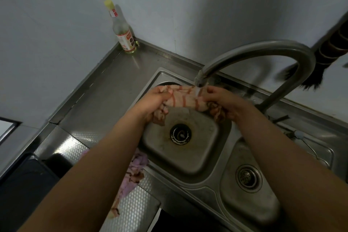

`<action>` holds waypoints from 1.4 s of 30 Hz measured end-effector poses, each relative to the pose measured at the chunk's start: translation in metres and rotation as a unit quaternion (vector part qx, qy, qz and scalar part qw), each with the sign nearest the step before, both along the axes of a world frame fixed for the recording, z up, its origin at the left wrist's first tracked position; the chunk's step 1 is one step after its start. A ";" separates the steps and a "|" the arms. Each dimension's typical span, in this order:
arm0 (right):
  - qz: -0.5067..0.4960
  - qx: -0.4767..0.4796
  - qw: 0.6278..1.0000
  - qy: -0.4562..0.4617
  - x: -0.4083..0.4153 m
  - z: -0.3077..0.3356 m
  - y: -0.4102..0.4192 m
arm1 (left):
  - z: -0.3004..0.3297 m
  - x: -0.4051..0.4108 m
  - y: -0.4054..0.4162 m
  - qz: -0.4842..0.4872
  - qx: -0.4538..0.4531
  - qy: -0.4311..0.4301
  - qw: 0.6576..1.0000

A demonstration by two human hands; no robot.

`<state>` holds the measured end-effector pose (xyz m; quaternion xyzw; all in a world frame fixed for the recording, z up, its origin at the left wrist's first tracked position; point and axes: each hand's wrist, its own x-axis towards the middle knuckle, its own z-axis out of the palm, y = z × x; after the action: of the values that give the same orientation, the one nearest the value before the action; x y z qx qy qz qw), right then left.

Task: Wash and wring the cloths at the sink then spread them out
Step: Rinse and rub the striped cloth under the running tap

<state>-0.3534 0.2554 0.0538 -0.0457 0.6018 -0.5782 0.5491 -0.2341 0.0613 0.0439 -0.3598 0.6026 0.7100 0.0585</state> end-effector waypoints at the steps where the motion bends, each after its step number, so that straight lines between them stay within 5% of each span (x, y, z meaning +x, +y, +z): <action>1: 0.013 0.019 0.999 0.030 0.002 -0.003 -0.003 | 0.000 -0.004 0.001 0.025 -0.001 0.022 0.999; 5: 0.026 -0.013 0.999 0.038 0.016 0.000 -0.007 | 0.015 -0.014 0.003 0.098 -0.014 0.084 0.992; 10: 0.102 -0.059 0.992 -0.037 0.014 -0.001 0.004 | 0.020 -0.017 0.003 -0.014 -0.140 0.027 0.990; 15: -0.159 -0.025 0.987 0.001 0.008 -0.011 -0.010 | 0.019 -0.001 0.002 -0.174 0.084 -0.045 0.980; 18: -0.233 0.011 0.972 0.026 0.008 -0.019 -0.020 | 0.003 0.005 0.012 -0.265 0.026 -0.006 0.964; 21: -0.251 0.029 0.965 0.074 0.025 -0.012 -0.035 | -0.005 -0.005 0.033 -0.044 0.003 -0.025 0.999; 24: -0.172 0.038 0.967 0.186 0.065 -0.008 -0.051 | -0.005 -0.025 0.038 0.141 0.159 -0.104 0.971; 31: -0.066 0.219 0.846 0.481 0.042 -0.008 -0.056 | 0.004 -0.030 0.083 0.146 0.181 -0.091 0.968; 35: -0.063 0.171 0.881 0.436 0.061 -0.008 -0.060 | 0.002 -0.034 0.067 0.193 0.176 -0.091 0.961; 42: -0.066 0.219 0.870 0.436 0.048 -0.013 -0.060 | 0.004 -0.040 0.072 0.208 0.168 -0.113 0.957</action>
<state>-0.3052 0.1950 0.0407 -0.1319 0.8930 -0.3874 0.1874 -0.2737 0.1336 0.0480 -0.5398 0.3764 0.7520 0.0371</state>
